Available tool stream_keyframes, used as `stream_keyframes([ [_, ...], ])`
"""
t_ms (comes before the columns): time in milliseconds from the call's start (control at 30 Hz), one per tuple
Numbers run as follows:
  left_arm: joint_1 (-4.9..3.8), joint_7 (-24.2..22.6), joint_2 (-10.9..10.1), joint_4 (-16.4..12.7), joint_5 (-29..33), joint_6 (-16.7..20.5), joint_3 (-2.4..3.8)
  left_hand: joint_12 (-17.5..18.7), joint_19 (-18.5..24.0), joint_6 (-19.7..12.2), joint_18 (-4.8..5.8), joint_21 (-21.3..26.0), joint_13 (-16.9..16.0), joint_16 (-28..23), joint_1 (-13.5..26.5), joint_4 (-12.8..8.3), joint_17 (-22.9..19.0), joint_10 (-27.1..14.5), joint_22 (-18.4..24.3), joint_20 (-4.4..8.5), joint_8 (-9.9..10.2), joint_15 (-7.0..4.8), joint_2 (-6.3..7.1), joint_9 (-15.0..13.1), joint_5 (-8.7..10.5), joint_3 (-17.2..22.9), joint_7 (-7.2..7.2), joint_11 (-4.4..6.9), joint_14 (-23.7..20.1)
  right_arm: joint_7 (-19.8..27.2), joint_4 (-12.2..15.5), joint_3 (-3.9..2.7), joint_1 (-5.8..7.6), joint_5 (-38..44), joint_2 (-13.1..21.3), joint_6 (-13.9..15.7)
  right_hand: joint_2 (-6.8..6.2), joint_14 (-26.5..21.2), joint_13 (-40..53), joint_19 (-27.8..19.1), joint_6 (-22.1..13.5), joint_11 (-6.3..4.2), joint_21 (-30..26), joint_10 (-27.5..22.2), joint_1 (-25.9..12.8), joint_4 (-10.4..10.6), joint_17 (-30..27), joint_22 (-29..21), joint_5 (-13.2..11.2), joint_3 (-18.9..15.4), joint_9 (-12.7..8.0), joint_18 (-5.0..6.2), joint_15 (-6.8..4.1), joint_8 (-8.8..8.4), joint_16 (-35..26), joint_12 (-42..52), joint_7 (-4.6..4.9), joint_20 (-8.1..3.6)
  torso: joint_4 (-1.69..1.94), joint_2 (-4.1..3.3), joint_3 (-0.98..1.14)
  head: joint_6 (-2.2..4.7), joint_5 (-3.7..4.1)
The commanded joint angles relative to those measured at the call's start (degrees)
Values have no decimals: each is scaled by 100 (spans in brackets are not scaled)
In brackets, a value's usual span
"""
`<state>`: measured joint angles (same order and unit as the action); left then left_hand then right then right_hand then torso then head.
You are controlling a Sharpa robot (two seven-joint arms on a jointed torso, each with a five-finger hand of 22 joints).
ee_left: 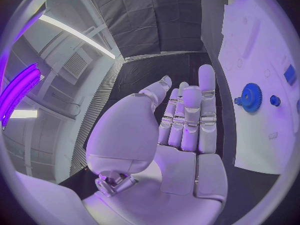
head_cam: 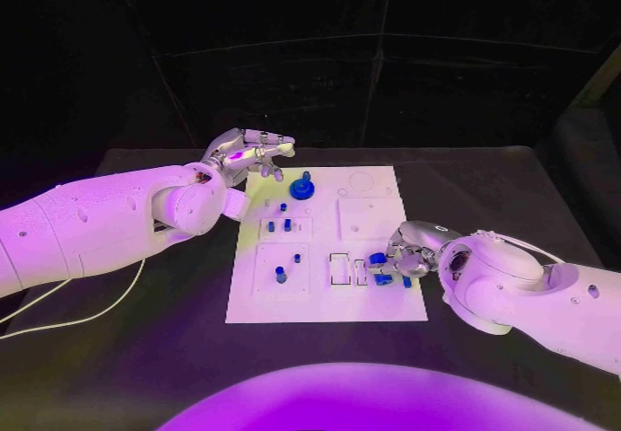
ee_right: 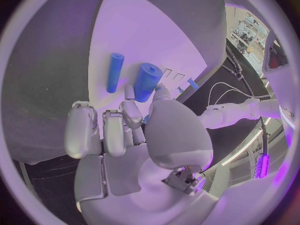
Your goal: Assemble the parts on the task board
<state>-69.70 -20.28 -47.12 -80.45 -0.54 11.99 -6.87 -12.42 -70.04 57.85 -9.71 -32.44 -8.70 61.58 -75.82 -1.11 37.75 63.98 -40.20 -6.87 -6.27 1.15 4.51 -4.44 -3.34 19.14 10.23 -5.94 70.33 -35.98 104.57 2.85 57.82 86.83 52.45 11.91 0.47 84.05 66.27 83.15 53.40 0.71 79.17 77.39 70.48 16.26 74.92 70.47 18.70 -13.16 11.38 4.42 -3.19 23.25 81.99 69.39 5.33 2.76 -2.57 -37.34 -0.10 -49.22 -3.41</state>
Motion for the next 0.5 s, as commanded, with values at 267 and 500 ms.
stream_keyframes([
  [267,-9,9,-9,-10,16,-94,3,-18,39,-56,-75,14,-10,-28,-24,-8,-11,-35,8,1,-37,3,-36,7,8,-39,-3,3,-33,-124,-33,40,-90,105,-29,-31,112,331,150,28,-12,-11,51,79,363,-99,32,24,391,35,62,-62,-32,130,45,60,-10,-10,-10,7,-1,-11,-14],
  [500,-9,27,-14,-16,16,-114,3,-18,39,-56,-75,14,-10,-28,-24,-8,-11,-35,8,1,-37,3,-36,7,8,-39,-3,3,-33,-128,77,39,-95,-228,44,465,143,341,267,44,7,-26,76,141,413,-67,88,70,761,6,89,-70,-45,156,77,117,-25,-25,-6,4,1,-3,-4],
])
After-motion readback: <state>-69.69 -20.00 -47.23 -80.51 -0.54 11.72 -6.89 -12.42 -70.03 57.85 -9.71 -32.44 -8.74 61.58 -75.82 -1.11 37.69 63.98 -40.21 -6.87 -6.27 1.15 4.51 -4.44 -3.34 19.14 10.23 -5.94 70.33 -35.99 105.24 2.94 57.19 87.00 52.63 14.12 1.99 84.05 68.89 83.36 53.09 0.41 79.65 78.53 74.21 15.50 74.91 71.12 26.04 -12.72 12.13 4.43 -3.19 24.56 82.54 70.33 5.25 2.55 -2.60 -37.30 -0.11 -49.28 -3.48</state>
